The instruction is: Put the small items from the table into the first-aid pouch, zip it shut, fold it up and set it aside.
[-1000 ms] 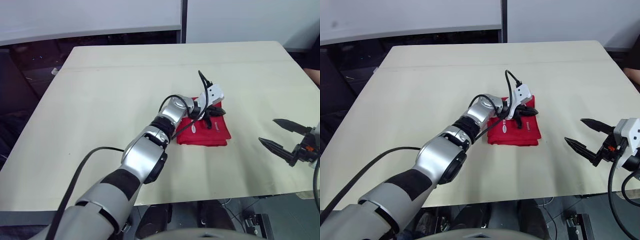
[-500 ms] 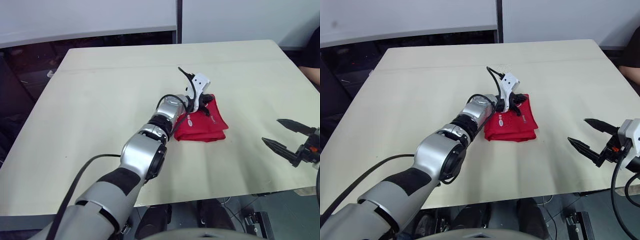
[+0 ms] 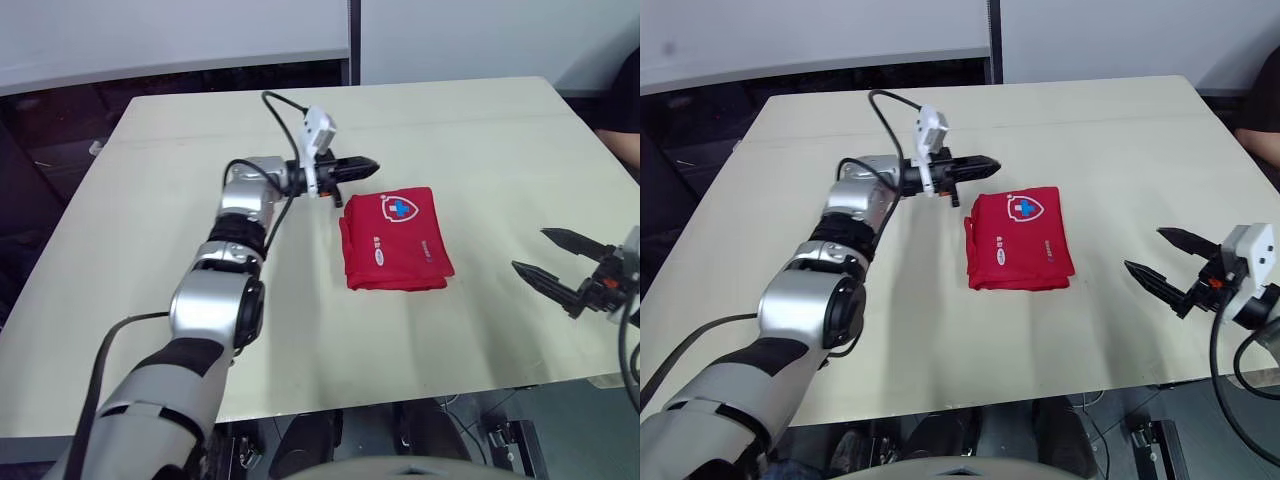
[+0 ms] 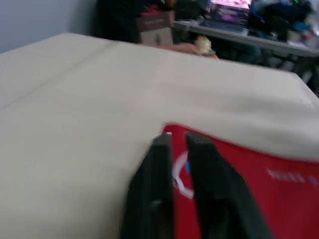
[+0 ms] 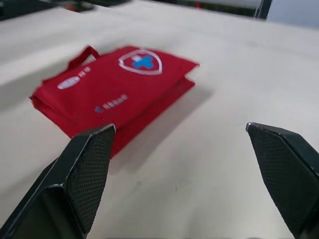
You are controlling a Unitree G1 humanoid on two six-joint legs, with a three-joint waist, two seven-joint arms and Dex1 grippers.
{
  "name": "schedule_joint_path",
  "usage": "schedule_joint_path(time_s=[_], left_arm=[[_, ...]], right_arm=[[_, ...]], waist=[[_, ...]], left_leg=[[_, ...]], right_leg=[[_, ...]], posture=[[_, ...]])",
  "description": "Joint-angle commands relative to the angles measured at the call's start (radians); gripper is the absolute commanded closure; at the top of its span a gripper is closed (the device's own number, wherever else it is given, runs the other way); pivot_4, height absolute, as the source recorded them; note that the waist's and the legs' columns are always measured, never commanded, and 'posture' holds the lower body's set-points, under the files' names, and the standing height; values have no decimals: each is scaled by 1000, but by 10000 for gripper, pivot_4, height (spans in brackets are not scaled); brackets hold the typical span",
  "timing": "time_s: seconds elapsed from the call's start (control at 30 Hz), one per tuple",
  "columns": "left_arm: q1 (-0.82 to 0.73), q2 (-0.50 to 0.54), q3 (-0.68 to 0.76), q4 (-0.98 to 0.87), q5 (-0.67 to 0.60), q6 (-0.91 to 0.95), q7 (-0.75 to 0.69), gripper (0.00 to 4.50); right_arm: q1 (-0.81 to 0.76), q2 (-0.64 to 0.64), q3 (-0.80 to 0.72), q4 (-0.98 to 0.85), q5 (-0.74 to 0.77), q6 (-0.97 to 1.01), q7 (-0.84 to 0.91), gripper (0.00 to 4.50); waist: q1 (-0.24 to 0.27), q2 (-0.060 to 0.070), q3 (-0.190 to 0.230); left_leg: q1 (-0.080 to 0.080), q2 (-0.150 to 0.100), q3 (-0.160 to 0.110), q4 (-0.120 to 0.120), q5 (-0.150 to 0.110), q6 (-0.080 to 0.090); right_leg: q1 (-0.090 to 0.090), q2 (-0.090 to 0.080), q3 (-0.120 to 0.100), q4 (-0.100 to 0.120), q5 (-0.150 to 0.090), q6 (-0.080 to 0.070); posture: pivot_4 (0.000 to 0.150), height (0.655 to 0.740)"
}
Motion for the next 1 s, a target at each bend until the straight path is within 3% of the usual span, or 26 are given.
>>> schedule_joint_path(time_s=[0.03,0.13,0.23,0.27,0.47,0.7,0.8,0.87,0.93,0.97,1.0], left_arm=[[159,141,-24,-380,-112,161,-198,27028],[287,246,-16,-646,-227,301,-275,15144],[372,340,-7,-789,-276,346,-286,2932],[391,363,-2,-818,-292,356,-283,981],[484,485,63,-959,-382,396,-236,981],[548,529,146,-1085,-484,472,-132,981],[576,549,157,-1115,-500,481,-111,0],[578,552,161,-1116,-508,479,-90,0],[576,555,158,-1112,-511,473,-79,0],[575,556,155,-1111,-513,470,-74,0],[573,555,152,-1110,-515,469,-69,0]], right_arm=[[-109,36,63,8,34,103,-93,0],[-213,55,130,33,39,196,-137,0],[-314,60,213,87,28,291,-152,0],[-342,67,230,111,26,306,-149,0],[-519,123,358,334,-43,324,-97,0],[-655,182,458,522,-93,469,-68,0],[-660,189,474,514,-81,520,-36,6784],[-660,207,448,500,-56,551,-35,18218],[-667,228,415,502,-44,564,-56,27170],[-672,236,398,508,-43,564,-69,29473],[-678,246,378,516,-42,562,-86,35219]], waist=[[-8,0,0],[-12,0,1],[-8,0,0],[-7,0,0],[6,1,1],[6,1,1],[5,1,1],[6,1,1],[5,1,1],[3,1,1],[0,1,1]], left_leg=[[0,0,0,0,0,0],[-6,1,0,0,0,-1],[-14,1,-1,4,1,-1],[-16,1,-1,5,1,-1],[-17,0,-1,6,1,-1],[-18,0,-2,6,1,-1],[-18,0,-2,6,1,-1],[-17,0,-2,6,1,-1],[-17,0,-2,6,1,-1],[-17,0,-2,6,1,-1],[-17,0,-2,6,1,-1]], right_leg=[[0,0,0,0,0,0],[-7,-1,2,2,0,0],[-15,-3,0,4,0,-1],[-16,-3,0,4,1,-1],[-16,-2,-1,3,1,-1],[-17,-2,-1,4,1,-1],[-17,-1,-1,3,1,-1],[-17,-1,-1,4,1,-2],[-17,-1,-1,4,1,-2],[-17,-1,-1,4,1,-2],[-17,-1,-1,4,1,-2]], posture=[[1500,7368],[1500,7368],[1500,7368],[1500,7368],[1500,7368],[1500,7368],[1500,7368],[1500,7368],[1500,7368],[1500,7368],[1500,7368]])
